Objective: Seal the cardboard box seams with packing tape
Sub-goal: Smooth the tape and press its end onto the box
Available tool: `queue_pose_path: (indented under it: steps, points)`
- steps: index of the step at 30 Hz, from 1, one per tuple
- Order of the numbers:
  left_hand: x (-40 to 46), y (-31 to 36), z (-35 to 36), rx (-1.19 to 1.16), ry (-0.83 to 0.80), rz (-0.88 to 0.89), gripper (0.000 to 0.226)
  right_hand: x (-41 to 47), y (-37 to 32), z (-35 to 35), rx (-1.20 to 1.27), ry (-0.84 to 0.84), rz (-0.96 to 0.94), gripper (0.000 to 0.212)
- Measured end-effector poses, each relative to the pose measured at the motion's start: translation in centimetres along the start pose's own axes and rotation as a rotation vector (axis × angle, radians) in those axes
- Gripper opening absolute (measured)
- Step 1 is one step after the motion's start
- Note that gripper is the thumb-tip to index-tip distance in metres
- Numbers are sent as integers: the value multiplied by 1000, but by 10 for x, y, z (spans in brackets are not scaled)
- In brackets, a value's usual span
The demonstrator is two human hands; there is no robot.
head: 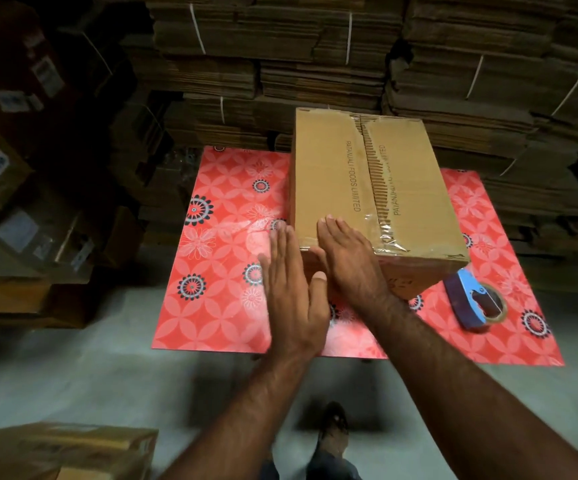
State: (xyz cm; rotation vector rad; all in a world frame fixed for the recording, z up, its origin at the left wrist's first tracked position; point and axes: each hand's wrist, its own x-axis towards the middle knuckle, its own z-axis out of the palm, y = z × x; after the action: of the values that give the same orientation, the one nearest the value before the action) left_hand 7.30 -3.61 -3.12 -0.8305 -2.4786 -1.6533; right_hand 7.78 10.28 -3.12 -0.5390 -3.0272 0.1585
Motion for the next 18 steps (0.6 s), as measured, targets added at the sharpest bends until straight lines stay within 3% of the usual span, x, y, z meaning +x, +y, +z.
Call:
queue_pose_path:
  steps: [4,8,11,14,18]
  points:
    - [6,7,19,-44,-132,-208,82,0,0,3,7,-20,-15,70]
    - [17,16,25,-157,-119,-369,78,-2,2,4,-8,-3,-8,63]
    - [25,14,29,-416,-16,-543,77,-2,0,2,-23,-1,-14,62]
    - [39,-8,37,-803,106,-754,51,-1,2,3,-51,8,-11,57]
    - [42,-33,24,-776,-15,-722,57,-3,4,2,-56,1,-45,56]
